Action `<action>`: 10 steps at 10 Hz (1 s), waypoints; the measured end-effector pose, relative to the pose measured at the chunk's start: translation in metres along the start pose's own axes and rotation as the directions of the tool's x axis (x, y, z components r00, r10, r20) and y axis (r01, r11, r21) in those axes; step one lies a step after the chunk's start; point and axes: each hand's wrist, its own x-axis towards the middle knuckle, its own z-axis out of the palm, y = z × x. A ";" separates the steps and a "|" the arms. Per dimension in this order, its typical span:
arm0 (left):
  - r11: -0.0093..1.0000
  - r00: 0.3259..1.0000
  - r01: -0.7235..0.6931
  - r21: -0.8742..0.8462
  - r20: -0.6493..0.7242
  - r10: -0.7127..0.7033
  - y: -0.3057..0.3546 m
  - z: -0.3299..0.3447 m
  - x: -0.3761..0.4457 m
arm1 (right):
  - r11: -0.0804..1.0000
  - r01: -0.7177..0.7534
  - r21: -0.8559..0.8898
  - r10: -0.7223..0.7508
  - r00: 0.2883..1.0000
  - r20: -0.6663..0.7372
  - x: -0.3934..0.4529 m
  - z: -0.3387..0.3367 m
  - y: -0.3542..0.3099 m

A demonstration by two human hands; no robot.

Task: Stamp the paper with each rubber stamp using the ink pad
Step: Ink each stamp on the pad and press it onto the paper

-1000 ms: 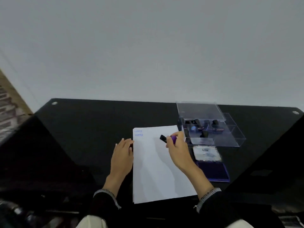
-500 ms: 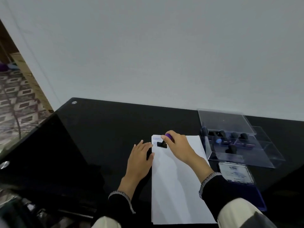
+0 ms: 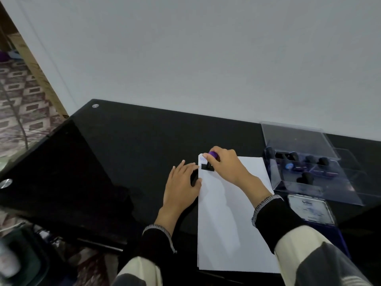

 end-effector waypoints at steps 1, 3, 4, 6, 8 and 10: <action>1.000 1.000 -0.006 0.008 -0.004 0.006 -0.001 0.001 0.000 | 0.999 0.011 -0.033 -0.011 1.000 0.007 0.000 0.003 0.000; 1.000 1.000 -0.012 0.015 -0.003 0.012 -0.002 0.002 0.000 | 0.998 0.023 -0.065 -0.022 1.000 0.019 0.001 0.005 0.001; 1.000 1.000 -0.012 0.024 -0.008 0.012 -0.001 0.002 -0.001 | 0.997 0.025 -0.073 -0.023 0.999 0.025 0.002 0.005 0.000; 1.000 1.000 -0.009 0.030 -0.008 0.009 -0.001 0.002 0.000 | 0.996 0.021 -0.087 -0.019 0.999 0.029 0.003 0.005 -0.001; 0.999 1.000 -0.005 0.035 -0.010 0.005 -0.002 0.003 0.000 | 0.995 0.032 -0.098 -0.030 0.999 0.019 0.002 0.006 -0.002; 1.000 1.000 0.000 0.028 -0.010 0.000 -0.001 0.002 -0.001 | 0.994 0.040 -0.103 -0.040 0.999 -0.002 0.000 0.010 -0.002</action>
